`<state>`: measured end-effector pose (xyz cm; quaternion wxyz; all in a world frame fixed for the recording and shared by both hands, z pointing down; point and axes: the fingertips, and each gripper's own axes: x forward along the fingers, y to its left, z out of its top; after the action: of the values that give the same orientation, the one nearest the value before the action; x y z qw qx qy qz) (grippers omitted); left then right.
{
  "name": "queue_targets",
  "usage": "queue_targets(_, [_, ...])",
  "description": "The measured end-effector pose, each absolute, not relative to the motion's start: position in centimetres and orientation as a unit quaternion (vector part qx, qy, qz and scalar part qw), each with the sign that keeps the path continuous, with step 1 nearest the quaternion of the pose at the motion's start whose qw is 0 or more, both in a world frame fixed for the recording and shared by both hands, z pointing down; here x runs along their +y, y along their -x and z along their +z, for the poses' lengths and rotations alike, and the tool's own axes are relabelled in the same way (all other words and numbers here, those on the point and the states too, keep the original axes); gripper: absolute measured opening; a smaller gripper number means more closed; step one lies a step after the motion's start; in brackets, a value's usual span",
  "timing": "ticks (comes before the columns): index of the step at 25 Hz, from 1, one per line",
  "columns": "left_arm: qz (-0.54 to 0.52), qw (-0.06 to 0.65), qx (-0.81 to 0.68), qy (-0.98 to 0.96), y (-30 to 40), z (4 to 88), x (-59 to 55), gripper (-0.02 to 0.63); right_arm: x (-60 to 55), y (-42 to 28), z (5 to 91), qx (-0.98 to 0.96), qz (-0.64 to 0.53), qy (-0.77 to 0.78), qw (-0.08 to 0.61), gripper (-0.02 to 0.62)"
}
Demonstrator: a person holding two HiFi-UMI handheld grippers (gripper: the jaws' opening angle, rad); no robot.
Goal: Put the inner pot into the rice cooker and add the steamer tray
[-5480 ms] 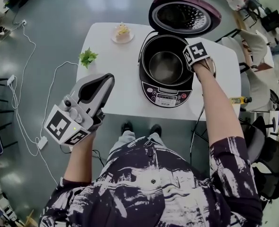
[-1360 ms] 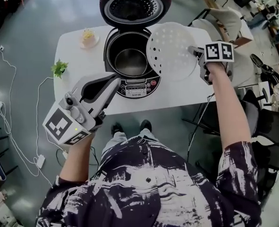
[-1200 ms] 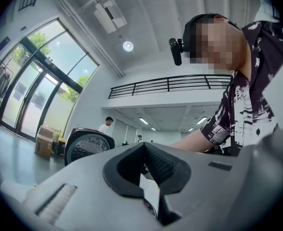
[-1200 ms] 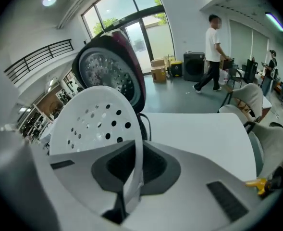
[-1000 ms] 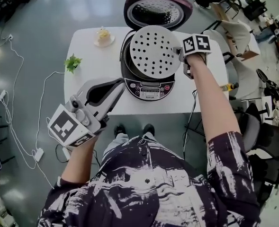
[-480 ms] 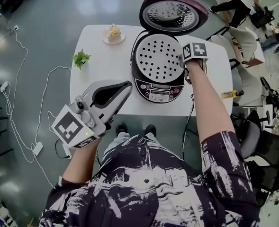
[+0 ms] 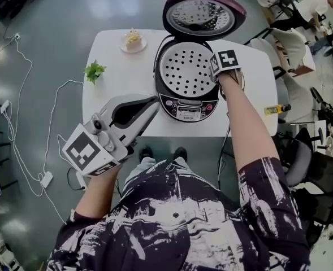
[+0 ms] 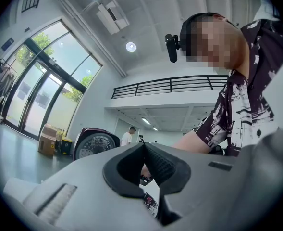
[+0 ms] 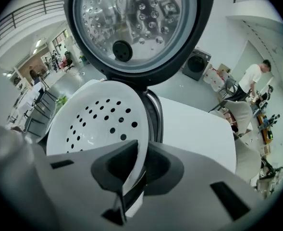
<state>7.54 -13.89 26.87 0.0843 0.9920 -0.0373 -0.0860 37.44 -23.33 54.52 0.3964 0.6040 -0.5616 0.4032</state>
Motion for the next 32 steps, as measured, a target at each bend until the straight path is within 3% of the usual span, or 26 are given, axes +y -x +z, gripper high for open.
queue_targets(13, [-0.085,0.079,-0.011,-0.993,-9.8,26.2,-12.8,0.005,-22.9,-37.7,52.5,-0.591,0.419,-0.61,0.32,0.067])
queue_targets(24, [-0.08,0.079,-0.008,-0.994,-10.8,26.2,-11.7,0.005,-22.5,-36.8,54.1,-0.602,0.322,-0.564,0.464,0.083])
queue_targets(30, [-0.08,0.08,-0.016,-0.993,-10.3,26.4,-11.6,0.005,-22.8,-37.5,53.7,-0.593,0.243,-0.574,0.511,0.198])
queue_targets(32, [-0.081,0.08,-0.018,-0.993,-10.2,26.4,-11.6,0.005,-23.6,-36.9,53.7,-0.613,0.224,-0.571,0.498,0.275])
